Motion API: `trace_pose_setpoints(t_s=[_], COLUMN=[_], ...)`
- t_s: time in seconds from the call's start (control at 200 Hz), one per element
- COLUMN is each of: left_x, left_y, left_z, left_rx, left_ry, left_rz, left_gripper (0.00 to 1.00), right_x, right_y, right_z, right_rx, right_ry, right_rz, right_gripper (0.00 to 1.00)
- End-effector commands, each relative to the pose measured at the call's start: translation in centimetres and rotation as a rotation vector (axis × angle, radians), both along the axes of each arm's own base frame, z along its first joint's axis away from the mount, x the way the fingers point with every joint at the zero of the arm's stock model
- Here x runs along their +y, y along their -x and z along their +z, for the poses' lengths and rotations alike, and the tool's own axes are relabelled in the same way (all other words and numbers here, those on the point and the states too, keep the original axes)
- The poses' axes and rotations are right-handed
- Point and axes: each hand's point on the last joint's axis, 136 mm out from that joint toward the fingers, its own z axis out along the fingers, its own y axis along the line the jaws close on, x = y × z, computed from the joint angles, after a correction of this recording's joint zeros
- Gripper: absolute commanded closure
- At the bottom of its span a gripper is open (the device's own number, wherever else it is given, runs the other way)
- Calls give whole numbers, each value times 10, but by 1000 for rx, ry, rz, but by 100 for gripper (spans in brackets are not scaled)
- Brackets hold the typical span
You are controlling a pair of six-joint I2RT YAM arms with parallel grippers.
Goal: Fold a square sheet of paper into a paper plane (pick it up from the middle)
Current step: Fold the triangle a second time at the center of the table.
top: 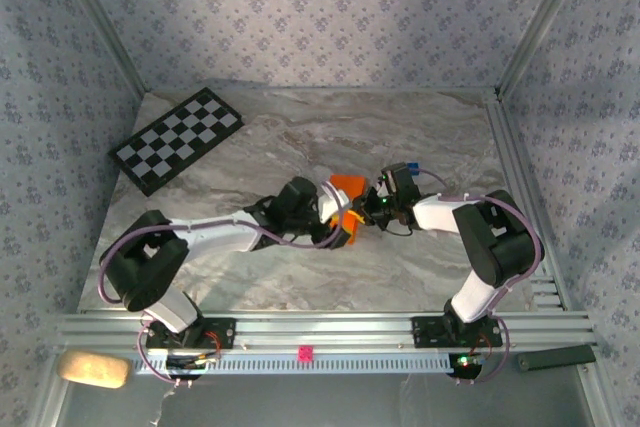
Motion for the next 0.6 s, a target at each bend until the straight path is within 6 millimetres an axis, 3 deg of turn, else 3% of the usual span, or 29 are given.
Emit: trace_pose_setpoints(t_s=[0.0,0.33,0.595], left_x=[4,-7,-9], left_y=[-2,11,-6], left_z=[-14,-40,-40], left_rx=[-134,-263,-365], left_ry=[-119,-246,-278], left_rz=[-13,-60,33], left_gripper=[39,36,36], right_x=[3,1,-1], right_y=[-7,-7,-7], right_z=[15,14,14], right_rx=[-36,-29,-28], right_ry=[-20,-21,-15], right_rz=[14,7,3], right_gripper=[86,90,90])
